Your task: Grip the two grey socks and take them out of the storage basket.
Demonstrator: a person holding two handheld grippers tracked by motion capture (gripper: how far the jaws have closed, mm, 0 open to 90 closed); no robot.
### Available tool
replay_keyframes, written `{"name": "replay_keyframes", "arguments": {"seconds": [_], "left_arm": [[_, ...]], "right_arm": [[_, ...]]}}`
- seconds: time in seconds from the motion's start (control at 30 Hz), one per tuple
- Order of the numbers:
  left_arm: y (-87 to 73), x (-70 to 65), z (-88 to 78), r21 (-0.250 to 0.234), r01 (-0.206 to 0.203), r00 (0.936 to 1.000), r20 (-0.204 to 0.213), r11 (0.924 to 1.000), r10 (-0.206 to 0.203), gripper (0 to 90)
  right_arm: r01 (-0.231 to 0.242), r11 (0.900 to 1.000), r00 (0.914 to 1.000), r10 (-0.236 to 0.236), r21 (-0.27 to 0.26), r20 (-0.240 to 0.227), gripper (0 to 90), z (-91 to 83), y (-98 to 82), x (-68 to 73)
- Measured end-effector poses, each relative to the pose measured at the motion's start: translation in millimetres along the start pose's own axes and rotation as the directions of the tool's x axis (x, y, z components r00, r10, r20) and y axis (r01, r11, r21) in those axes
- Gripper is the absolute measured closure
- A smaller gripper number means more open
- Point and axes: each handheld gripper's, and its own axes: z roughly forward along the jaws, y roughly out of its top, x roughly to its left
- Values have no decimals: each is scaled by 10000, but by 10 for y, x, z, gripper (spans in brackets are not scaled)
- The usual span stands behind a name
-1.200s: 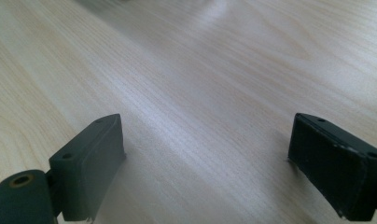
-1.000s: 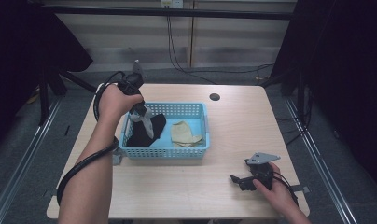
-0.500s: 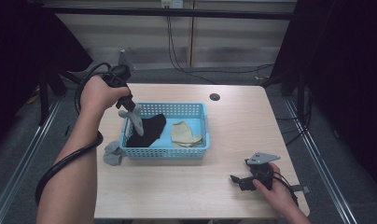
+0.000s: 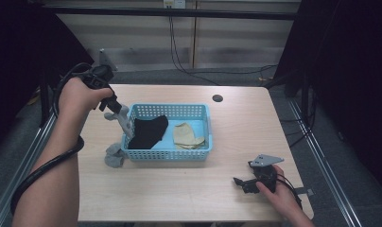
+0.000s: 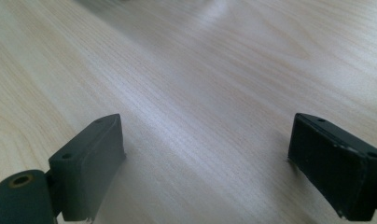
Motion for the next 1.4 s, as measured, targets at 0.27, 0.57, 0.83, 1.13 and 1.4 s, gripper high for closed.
{"name": "replay_keyframes", "arguments": {"seconds": [0.27,0.57,0.83,1.13,1.4], "left_arm": [[-203,220,-99,-75,371,9993,-84,9993,-371,866],[-438,477,-31,-139,831,9965,-79,9964,-832,861],[-555,618,403,243,1131,9936,-91,9933,-1129,859],[-439,733,653,76,1327,9906,-339,9911,-1324,862],[-437,722,918,-108,1260,9916,-268,9920,-1262,836]], "right_arm": [[-28,10000,10000,28,-11,6,97,1,1,2],[-27,10000,10000,27,-12,9,97,1,1,2],[-22,10000,10000,22,-15,13,97,1,1,2],[-20,10000,10000,20,-39,16,98,3,0,2],[-24,10000,10000,24,-38,10,98,0,-2,4]]}}
